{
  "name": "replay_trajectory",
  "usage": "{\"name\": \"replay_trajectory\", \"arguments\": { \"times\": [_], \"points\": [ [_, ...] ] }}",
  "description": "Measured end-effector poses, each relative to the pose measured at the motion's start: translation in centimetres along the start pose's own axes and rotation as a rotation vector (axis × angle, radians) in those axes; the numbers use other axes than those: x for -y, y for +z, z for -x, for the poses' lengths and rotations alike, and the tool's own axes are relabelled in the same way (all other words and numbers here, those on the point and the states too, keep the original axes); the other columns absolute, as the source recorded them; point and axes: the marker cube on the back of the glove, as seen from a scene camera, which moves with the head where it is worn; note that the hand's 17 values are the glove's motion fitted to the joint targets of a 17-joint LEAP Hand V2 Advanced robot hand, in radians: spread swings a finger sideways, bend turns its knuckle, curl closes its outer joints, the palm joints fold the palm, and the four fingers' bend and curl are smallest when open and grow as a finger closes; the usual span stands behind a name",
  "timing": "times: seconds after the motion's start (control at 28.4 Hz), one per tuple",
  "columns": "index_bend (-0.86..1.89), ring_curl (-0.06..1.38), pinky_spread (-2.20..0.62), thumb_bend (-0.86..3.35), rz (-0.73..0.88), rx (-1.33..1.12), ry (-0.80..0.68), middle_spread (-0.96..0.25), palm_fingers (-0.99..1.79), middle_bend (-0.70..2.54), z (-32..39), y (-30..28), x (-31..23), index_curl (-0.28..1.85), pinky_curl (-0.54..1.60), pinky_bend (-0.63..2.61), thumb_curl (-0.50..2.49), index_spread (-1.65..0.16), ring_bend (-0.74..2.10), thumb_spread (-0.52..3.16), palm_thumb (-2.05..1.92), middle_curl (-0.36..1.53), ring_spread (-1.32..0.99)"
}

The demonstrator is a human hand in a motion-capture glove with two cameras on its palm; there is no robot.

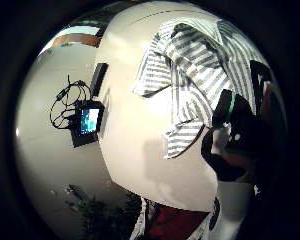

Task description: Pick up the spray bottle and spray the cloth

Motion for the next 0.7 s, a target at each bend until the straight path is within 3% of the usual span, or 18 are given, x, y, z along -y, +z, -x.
{"name": "replay_trajectory", "arguments": {
  "times": [0.32, 0.7],
  "points": [
    [0.35, 0.28, -0.14, 0.56, -0.004, -0.012, -0.009, -0.11, 1.44, 0.72, 0.4, 0.1, -0.1, 0.24, 0.28, 0.88, 0.22, -0.15, 0.79, 0.76, 0.72, 0.25, -0.15],
    [0.39, 0.4, -0.18, 0.54, -0.024, 0.117, -0.121, -0.13, 1.3, 0.82, 0.9, -0.6, -2.0, 0.35, 0.4, 0.99, 0.3, -0.19, 0.88, 1.02, 0.72, 0.37, -0.18]
  ]
}}
